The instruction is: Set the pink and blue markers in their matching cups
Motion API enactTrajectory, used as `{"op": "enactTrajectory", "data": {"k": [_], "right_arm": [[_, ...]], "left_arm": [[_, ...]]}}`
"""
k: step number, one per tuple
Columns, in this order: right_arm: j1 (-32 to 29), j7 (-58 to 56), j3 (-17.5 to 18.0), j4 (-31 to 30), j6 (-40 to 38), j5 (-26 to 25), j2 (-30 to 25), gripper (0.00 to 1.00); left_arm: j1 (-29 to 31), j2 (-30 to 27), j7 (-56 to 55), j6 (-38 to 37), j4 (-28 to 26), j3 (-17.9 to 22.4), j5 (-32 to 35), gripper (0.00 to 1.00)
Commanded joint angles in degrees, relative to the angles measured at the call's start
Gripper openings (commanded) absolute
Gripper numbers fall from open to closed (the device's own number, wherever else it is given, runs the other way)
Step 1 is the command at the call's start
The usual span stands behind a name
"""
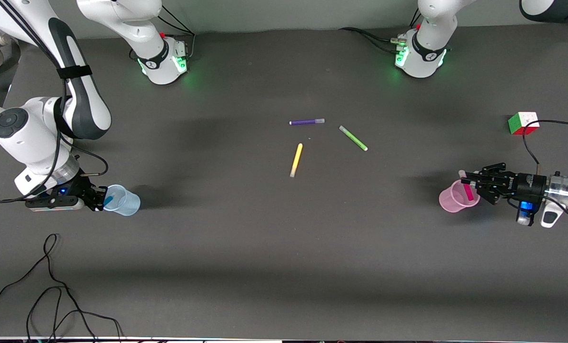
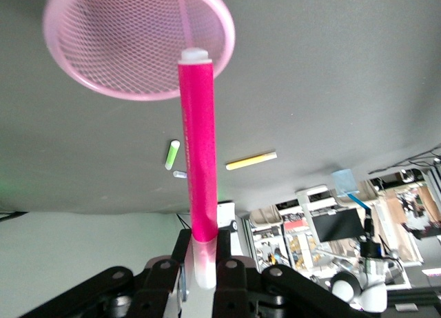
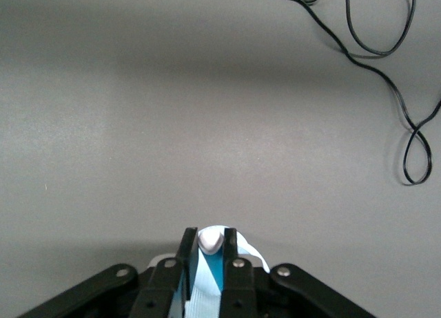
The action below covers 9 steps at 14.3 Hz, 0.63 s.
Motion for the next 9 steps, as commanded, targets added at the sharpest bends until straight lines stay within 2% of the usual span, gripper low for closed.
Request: {"op": "enactTrajectory", "data": {"k": [1,3,4,5,6,7,8,9], "right_arm": [[0.27,-0.76,-0.41,-0.64,1.33,-1.01,-0.25,1.0],[0.28,-0.68,-0.41,-0.55,0.89,-1.01,-0.34,1.0],[0.28,-0.59,-0.41,-0.29,0.71,-1.01,-0.42,1.0],[0.28,-0.41,-0.41,-0.12,0.71,-1.01,-0.77,1.0],[0.36,-0.41,-0.41,0.32,-0.16,-1.01,-1.21,1.0],[0.36,-0.41,-0.33,1.72,-3.21,-0.92,-1.56,1.0],[0.36,-0.15,-0.33,4.08,-7.85,-0.31,-1.65,1.0],[0.36,0.03,-0.24,6.71,-13.38,-0.13,-1.65,1.0]], "left_arm": [[1.99,2.78,1.54,-1.65,1.63,-0.73,-2.08,0.0],[2.6,3.84,3.72,-1.65,2.24,-0.73,-2.96,0.0],[2.78,4.28,5.91,-1.65,2.33,-0.64,-2.96,0.04],[2.78,4.55,6.72,-1.65,2.42,-0.64,-3.05,0.42],[2.78,4.55,6.9,-1.65,2.42,-0.64,-2.96,0.55],[2.78,4.55,6.9,-1.65,2.59,-0.64,-2.96,0.91],[2.78,4.38,6.9,-1.74,3.29,-0.64,-2.53,1.0],[2.52,4.11,6.81,-2.09,4.78,-0.64,-1.48,1.0]]}}
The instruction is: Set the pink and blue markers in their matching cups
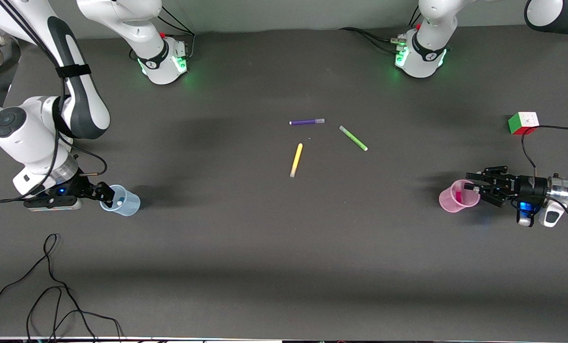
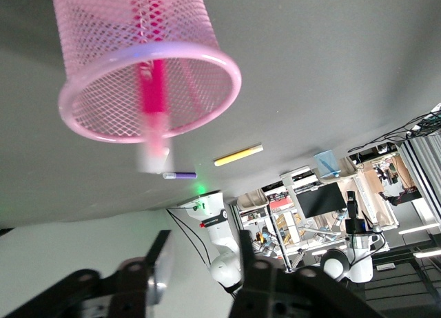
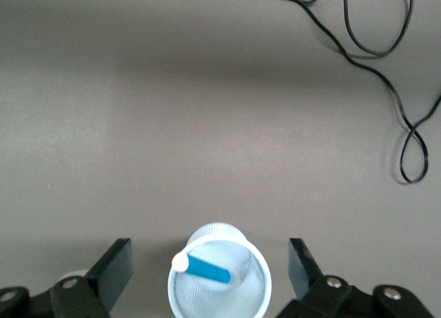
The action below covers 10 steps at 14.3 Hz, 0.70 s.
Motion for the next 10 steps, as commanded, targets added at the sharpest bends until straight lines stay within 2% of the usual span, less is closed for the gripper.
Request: {"op": "enactTrajectory", "data": {"k": [1,3,5,7,10], "right_arm": [[0.34,0.04,-0.24,6.87,-12.93,-0.13,-1.08,1.0],[0.43,0.04,-0.07,11.62,-21.81,-0.04,-2.39,1.0],[0.69,-0.13,0.11,16.97,-32.0,-0.04,-4.15,1.0],[0.87,-0.05,0.63,22.07,-41.68,0.04,-6.08,1.0],[0.87,0.04,2.13,27.1,-51.02,0.04,-9.07,1.0]], "left_arm": [[-0.61,-0.1,0.34,-2.93,5.76,-0.54,3.62,1.0],[-2.71,-2.03,0.61,-3.64,9.55,-0.8,11.7,1.0],[-8.49,-8.34,1.48,-2.25,9.3,-0.8,23.88,1.0],[-14.22,-14.58,1.57,0.21,6.77,-0.72,33.59,1.0],[-17.74,-25.03,1.57,3.64,-0.16,-0.8,38.87,1.0]]}}
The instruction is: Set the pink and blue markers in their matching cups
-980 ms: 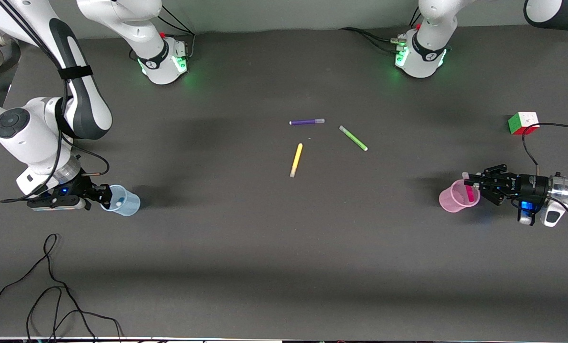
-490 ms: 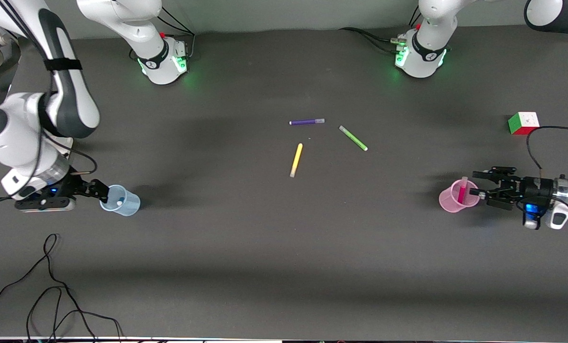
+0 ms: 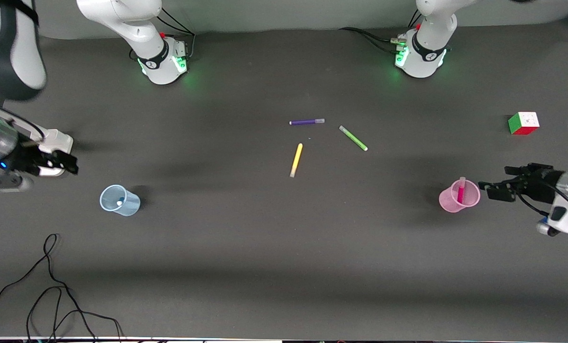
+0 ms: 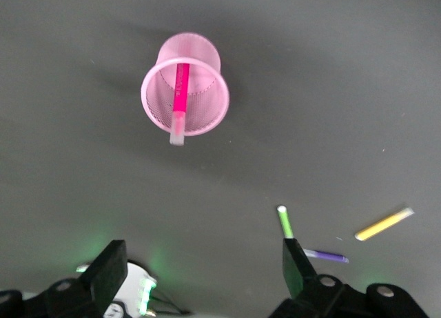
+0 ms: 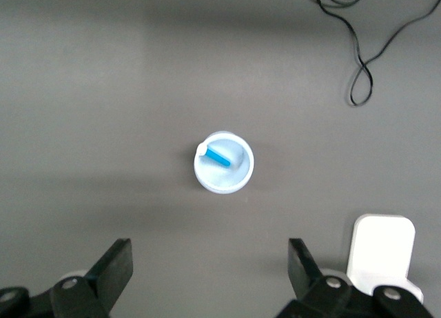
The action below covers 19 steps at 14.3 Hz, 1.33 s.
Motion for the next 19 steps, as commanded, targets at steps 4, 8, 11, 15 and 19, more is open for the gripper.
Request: {"op": "enactTrajectory", "data": {"k": [4,8,11,15,19], "right_arm": [[0.22,0.3,2.29,3.14,-8.25,0.11,-5.87,1.0],[-0.31,0.13,1.77,3.05,-7.99,4.94,-4.82,1.0],[-0.31,0.04,1.85,3.4,-7.9,4.85,-4.2,1.0],[-0.13,0.21,2.21,5.07,-7.72,4.77,-3.15,1.0],[0.13,2.59,2.38,5.87,-7.98,5.21,-2.09,1.0]], "left_arm": [[-3.41,-22.97,1.72,8.5,-18.48,1.42,4.88,1.0],[-4.38,-34.93,4.71,16.05,-29.9,1.42,4.88,1.0],[-4.03,-37.24,11.54,19.41,-32.13,1.68,4.79,1.0],[-3.41,-35.32,16.66,18.45,-28.8,2.03,4.62,1.0],[-2.27,-32.33,19.22,15.38,-24.32,2.03,4.53,1.0]]}}
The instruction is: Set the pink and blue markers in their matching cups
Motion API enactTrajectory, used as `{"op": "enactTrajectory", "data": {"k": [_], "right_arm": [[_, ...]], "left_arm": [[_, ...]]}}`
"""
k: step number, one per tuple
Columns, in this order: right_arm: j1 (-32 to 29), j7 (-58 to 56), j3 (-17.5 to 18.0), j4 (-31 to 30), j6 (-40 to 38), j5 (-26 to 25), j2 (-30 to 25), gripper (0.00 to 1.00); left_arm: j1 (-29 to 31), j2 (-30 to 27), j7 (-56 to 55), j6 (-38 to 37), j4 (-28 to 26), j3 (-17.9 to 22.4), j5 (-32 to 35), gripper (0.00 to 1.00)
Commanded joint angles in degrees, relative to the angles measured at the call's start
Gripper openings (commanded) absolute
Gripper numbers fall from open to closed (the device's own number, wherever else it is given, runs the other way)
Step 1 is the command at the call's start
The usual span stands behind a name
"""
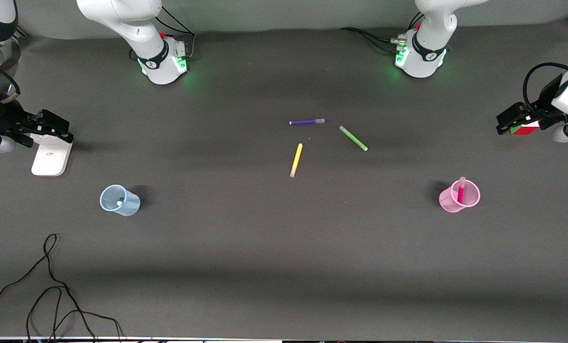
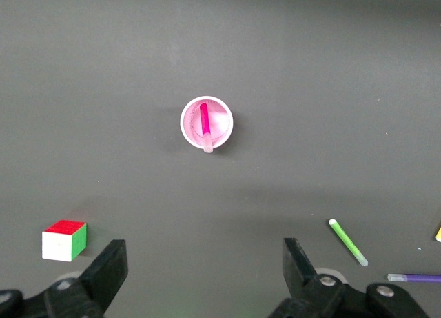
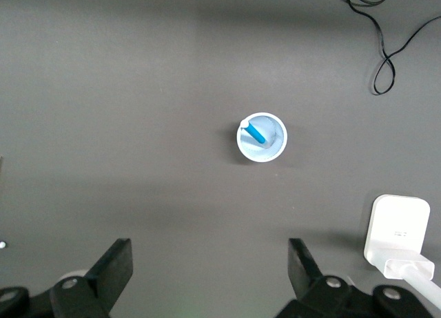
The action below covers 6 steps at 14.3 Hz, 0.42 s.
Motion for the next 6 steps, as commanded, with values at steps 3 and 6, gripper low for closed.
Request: {"op": "enactTrajectory", "data": {"k": [3,6], "right_arm": [[0.2,1.68,0.07,2.08,-0.76,1.12,1.73,1.0],[0.2,1.5,0.07,2.16,-0.67,0.86,2.25,1.0]], "left_arm": [[0.53,2.55,1.48,-3.6,4.71,-0.09,0.35,1.0],[0.53,2.46,1.39,-4.83,4.71,-0.09,0.0,1.0]]}}
